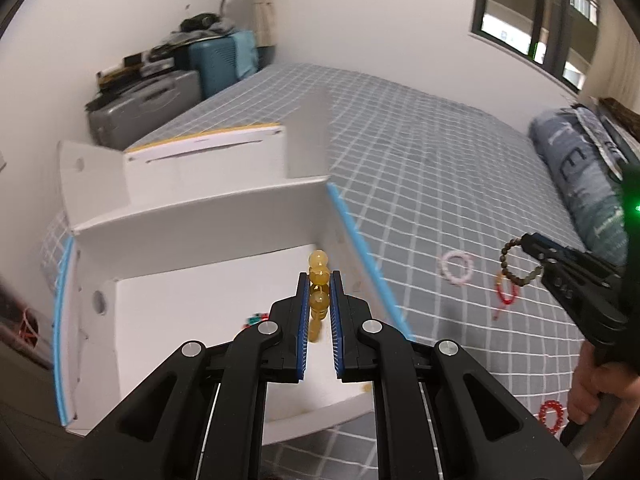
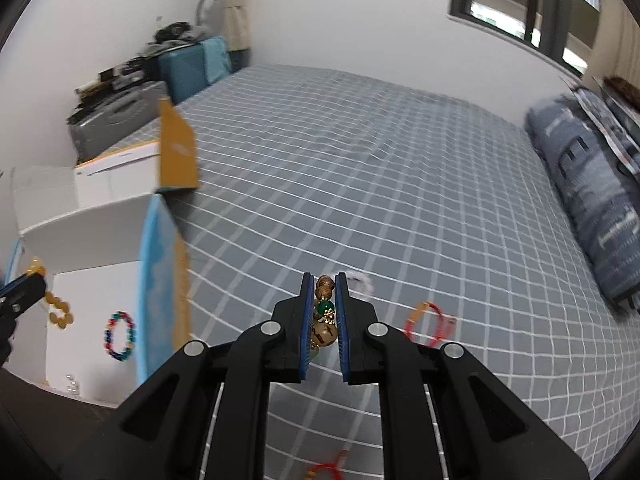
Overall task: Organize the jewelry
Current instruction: 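Carry the yellow and wooden bead bracelets in both grippers over the white box, then open the left gripper releasing yellow beads while the right gripper releases the wooden bracelet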
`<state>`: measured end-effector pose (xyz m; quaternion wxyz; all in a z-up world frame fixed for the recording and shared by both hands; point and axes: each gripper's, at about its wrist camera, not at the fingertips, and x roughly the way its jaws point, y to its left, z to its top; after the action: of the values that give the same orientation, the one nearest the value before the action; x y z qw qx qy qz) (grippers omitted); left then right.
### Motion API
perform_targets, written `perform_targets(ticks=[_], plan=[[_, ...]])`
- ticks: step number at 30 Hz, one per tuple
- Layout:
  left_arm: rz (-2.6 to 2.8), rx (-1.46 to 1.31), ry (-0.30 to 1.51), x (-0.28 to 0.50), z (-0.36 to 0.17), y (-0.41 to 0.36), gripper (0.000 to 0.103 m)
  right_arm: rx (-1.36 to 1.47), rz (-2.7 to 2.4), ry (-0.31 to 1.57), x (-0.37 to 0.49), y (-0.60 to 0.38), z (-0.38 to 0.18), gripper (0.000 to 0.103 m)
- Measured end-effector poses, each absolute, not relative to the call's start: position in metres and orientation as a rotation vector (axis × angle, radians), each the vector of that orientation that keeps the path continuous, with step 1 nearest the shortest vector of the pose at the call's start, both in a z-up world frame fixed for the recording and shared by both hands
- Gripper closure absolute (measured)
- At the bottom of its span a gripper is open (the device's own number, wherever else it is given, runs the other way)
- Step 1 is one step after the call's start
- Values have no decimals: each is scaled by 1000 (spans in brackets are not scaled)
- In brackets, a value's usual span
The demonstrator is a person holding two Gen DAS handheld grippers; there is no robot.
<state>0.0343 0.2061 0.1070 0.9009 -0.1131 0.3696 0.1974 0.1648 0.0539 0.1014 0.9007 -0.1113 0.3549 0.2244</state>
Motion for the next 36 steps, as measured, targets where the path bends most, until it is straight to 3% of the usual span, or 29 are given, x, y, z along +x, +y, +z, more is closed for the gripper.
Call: perform_targets(ticks=[12,36], plan=[[543,-274,760,-12,105,267,94,-263,641,692,121,141,110,93],[606,-350,932,-23,37,340,94,-456,744,860,103,254,32,93]])
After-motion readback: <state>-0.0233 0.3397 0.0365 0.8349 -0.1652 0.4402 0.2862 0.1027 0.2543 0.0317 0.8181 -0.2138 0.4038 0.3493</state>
